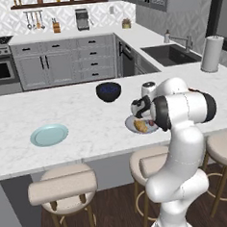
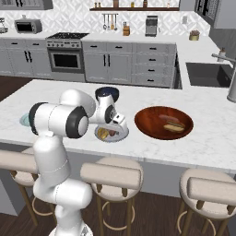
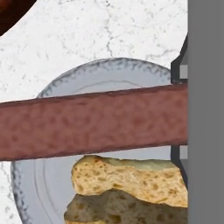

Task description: Place one bun and one sausage from the bowl on each plate.

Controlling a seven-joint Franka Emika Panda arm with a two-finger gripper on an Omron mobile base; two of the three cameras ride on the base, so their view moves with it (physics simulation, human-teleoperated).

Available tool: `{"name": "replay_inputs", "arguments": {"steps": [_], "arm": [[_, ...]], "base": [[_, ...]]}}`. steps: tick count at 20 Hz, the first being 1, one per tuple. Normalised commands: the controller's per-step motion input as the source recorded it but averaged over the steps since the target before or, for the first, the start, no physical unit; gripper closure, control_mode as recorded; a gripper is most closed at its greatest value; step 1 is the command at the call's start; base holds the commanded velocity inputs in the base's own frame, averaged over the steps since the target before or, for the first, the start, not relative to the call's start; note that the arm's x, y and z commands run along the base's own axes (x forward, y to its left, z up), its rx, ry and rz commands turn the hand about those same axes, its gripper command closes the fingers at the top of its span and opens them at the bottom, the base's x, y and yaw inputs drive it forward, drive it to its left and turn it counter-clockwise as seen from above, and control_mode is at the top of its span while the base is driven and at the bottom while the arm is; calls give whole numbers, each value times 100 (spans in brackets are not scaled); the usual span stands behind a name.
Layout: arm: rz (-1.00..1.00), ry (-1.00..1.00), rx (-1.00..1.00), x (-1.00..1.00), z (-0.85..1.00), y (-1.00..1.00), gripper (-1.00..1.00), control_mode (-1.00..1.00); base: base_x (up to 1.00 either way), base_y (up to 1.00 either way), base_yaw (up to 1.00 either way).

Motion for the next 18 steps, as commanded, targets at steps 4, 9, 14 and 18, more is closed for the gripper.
{"name": "replay_inputs", "arguments": {"steps": [4,9,14,18], "arm": [[0,0,0,0,10,0,-100,-100],[0,0,0,-3,52,1,-100,-100],[0,0,0,-12,79,0,-100,-100],[1,0,-1,-4,77,-34,-100,-100]], "base": [[0,0,0],[0,0,0],[0,0,0],[0,0,0]]}}
